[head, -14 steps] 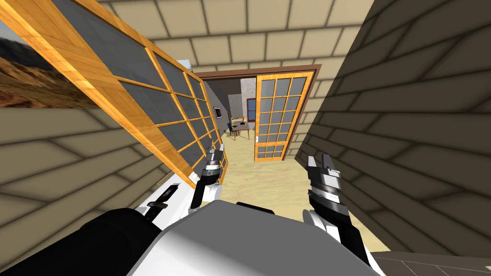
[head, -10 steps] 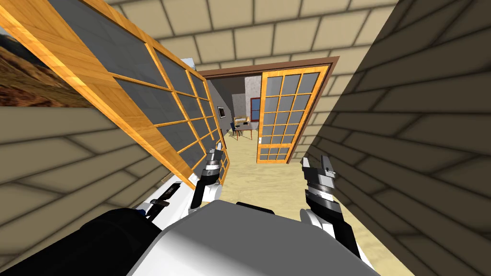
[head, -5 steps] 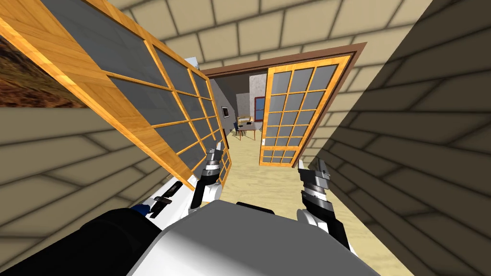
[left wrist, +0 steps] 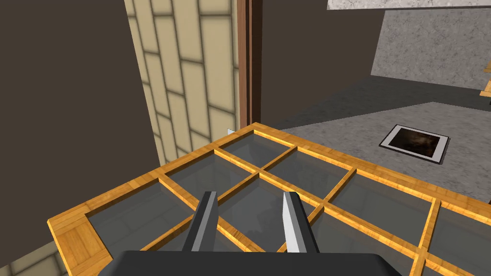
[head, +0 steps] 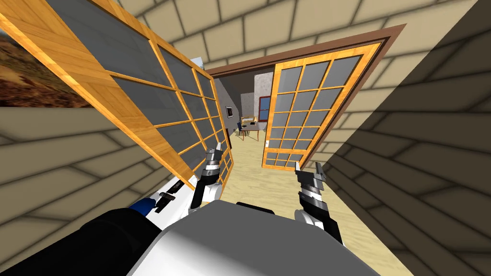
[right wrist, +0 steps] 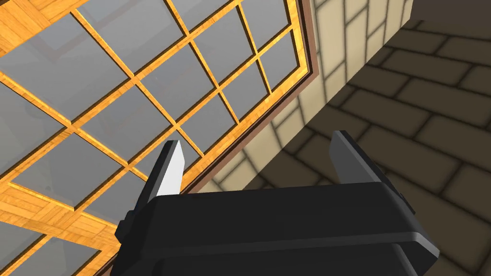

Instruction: Pull the door open

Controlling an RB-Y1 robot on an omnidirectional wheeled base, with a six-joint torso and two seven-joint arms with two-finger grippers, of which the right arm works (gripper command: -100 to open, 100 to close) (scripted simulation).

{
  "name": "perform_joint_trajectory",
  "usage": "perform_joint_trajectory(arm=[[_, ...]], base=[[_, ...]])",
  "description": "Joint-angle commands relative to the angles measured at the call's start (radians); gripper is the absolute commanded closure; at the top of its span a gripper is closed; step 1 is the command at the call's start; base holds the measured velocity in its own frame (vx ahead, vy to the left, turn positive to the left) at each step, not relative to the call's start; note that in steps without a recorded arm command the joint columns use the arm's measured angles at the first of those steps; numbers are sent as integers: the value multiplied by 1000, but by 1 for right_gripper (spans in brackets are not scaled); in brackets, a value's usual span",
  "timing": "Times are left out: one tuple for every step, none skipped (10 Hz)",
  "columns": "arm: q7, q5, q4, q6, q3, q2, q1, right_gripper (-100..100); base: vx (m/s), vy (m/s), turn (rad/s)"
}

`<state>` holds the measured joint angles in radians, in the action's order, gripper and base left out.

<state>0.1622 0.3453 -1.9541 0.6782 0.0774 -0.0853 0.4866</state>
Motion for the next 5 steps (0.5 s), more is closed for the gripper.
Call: perform_joint_trajectory(arm=[[35,32,36,15,11,-10,-10,-100],[56,52,58,25,18,-16,-16,-100],[78,73,80,34,25,-21,-21,-100],[99,93,102,44,33,-27,-26,-100],[121,114,125,54,40,-33,-32,-100]], base=[[87,-14,145],[98,-28,182],[96,-21,148],[100,-26,131],[104,-26,167]])
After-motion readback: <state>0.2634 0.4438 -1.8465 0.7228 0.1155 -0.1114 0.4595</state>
